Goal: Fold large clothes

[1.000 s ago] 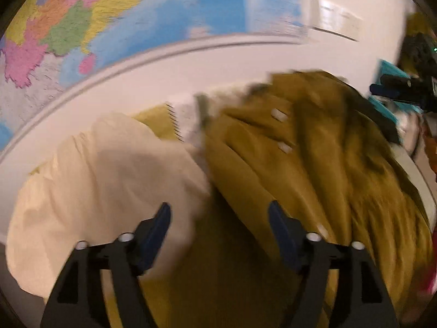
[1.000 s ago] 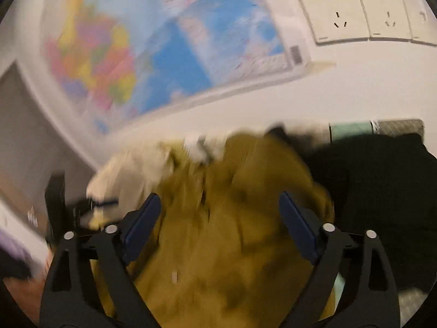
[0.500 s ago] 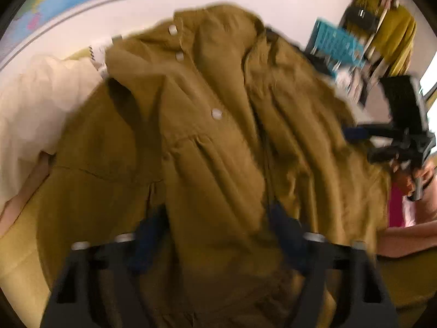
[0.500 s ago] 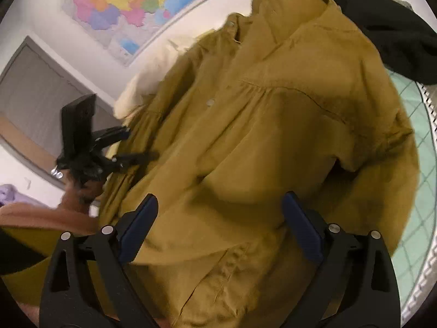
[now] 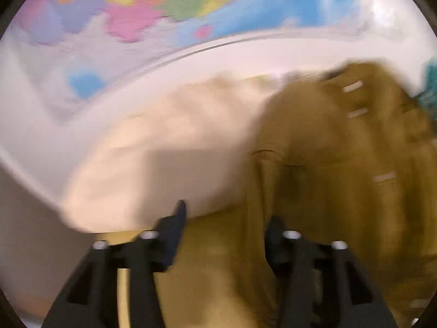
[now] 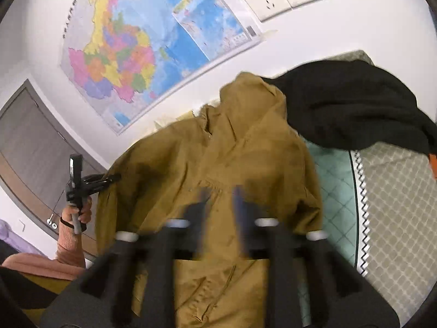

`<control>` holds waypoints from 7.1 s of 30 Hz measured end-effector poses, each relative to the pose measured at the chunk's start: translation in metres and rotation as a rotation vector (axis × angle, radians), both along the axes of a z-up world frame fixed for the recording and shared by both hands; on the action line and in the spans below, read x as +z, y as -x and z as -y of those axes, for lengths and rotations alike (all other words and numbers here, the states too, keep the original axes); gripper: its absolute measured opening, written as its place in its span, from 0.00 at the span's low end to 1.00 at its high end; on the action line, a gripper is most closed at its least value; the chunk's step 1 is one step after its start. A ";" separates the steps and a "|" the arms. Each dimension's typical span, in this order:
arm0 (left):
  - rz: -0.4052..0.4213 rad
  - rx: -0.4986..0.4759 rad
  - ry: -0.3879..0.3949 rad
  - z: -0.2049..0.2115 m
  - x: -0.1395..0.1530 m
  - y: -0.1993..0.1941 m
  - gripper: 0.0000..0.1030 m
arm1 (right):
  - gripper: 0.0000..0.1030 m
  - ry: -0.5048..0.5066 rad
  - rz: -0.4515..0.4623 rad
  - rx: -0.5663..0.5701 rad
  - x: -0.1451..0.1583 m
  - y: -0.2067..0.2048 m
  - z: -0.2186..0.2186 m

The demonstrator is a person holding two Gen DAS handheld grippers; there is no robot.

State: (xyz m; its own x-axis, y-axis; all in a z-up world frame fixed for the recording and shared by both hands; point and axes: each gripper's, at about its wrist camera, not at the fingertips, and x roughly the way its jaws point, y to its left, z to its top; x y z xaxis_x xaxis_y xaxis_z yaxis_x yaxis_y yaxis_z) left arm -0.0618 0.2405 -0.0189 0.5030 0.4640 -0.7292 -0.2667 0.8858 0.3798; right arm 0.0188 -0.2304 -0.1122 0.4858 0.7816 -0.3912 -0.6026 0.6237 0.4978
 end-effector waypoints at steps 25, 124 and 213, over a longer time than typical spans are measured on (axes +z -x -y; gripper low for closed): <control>-0.238 -0.681 0.350 0.193 -0.073 0.036 0.72 | 0.75 0.451 0.209 -0.018 -0.010 -0.009 -0.117; 0.090 -0.279 0.409 0.016 -0.012 0.016 0.77 | 0.16 0.223 -0.048 0.884 -0.045 0.106 -0.319; 0.057 -0.271 -0.013 0.116 -0.093 -0.139 0.74 | 0.47 0.378 0.005 -0.269 -0.022 -0.115 -0.048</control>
State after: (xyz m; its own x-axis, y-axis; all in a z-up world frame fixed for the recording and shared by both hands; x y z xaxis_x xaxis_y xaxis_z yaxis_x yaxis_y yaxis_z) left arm 0.0774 0.1245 -0.1118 0.6499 0.3165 -0.6910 -0.0421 0.9228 0.3831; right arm 0.1336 -0.1821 -0.1345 0.6543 0.4308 -0.6215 -0.3964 0.8953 0.2032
